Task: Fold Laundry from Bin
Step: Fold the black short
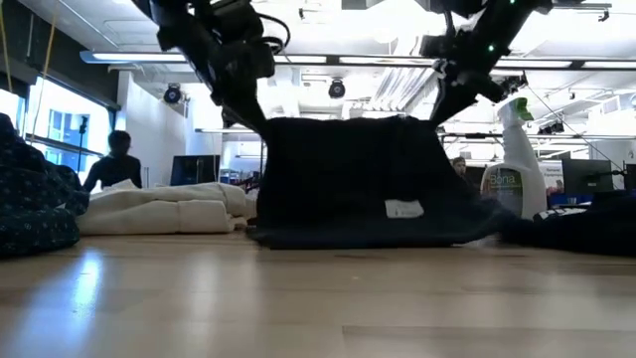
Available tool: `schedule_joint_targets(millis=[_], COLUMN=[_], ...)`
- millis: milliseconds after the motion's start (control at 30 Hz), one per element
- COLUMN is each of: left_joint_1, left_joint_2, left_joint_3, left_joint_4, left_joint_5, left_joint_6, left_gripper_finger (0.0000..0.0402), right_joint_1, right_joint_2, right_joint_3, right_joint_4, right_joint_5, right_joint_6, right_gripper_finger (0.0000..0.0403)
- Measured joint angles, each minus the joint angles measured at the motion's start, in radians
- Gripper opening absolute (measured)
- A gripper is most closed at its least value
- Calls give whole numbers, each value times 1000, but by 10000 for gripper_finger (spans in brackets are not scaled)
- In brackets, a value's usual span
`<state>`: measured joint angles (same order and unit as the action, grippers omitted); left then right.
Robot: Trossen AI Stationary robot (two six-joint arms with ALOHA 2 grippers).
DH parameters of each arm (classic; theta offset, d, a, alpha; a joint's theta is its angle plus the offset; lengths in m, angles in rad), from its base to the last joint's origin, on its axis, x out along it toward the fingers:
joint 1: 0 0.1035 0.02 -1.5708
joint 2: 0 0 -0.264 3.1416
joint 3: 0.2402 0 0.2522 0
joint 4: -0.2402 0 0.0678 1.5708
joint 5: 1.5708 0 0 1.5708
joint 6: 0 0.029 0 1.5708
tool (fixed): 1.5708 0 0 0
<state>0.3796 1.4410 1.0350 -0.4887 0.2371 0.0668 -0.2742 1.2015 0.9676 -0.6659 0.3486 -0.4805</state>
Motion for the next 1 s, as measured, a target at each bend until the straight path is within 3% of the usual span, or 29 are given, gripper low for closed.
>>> schedule_joint_targets(millis=[133,367,500,767,1000], left_joint_1=[-34,-155,-204,-209,-183], left_joint_2=[0,71,161,230,212], left_joint_3=[-46,-155,-177,-148,-20], left_joint_4=[86,406,544,428,34], left_joint_5=[137,137,136,196,198], left_joint_6=[-14,-170,-227,-223,-177], left_gripper_finger=[0,0,5,75,123], right_joint_1=[-43,-38,-40,-40,-39], right_joint_2=[0,3,3,51,180], right_joint_3=[0,0,0,0,-1], right_joint_4=[-75,-267,-300,-350,-337], right_joint_5=[-125,-283,-297,-343,-347], right_joint_6=[-62,-126,-182,-208,-181], right_gripper_finger=[2,2,2,33,103])
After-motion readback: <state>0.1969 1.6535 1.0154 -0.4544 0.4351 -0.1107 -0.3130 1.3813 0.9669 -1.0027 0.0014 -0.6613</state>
